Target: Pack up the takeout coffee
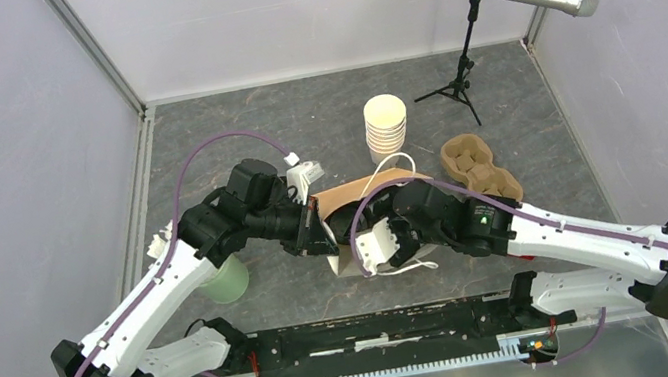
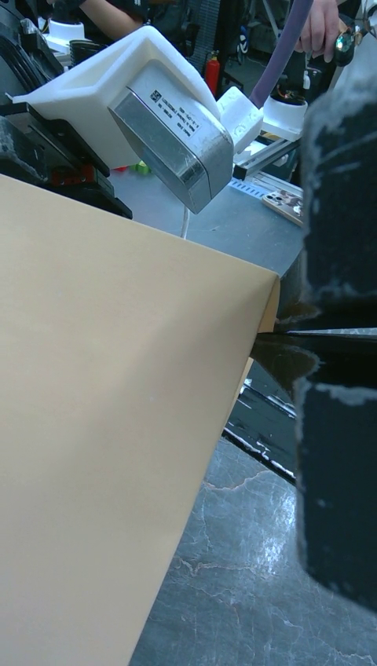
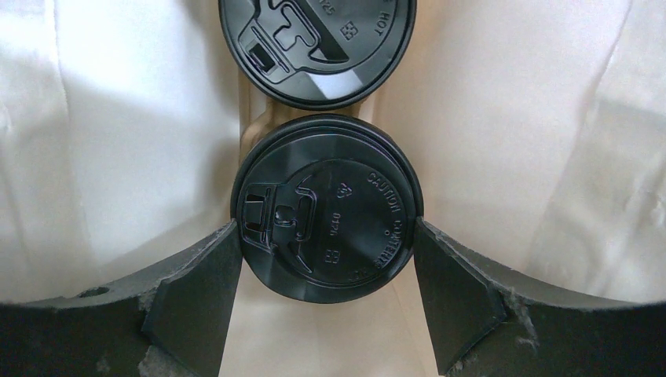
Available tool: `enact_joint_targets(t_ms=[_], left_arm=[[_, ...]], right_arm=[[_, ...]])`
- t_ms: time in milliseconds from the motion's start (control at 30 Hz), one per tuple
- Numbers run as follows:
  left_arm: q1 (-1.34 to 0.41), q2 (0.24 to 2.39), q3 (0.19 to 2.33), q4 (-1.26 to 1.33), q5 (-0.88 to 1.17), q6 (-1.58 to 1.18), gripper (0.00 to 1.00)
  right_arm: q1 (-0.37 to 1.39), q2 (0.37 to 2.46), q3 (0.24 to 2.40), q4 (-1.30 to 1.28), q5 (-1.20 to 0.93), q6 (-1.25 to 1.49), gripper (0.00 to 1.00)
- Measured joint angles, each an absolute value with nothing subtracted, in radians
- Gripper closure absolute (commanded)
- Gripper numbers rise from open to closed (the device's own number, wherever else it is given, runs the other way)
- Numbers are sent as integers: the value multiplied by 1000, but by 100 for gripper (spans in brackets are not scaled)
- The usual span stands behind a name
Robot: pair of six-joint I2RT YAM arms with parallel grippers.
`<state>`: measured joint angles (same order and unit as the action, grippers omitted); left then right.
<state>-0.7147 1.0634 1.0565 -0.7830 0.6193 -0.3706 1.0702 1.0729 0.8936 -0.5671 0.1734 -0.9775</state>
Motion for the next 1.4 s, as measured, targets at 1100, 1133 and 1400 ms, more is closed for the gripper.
enact_joint_targets(t_ms=[1100,1133,1400], left_arm=[[-715,1063,1056,-784,611,-373,98],[-715,1063,1056,-784,610,-373,98],[-715,1063,1056,-783,604,-373,98]], right_arm=[[1047,1091,810,-499,158,-977,19],[1045,1091,806,-494,158,-977,19],[1034,1077,789,-470,162,-972,15]])
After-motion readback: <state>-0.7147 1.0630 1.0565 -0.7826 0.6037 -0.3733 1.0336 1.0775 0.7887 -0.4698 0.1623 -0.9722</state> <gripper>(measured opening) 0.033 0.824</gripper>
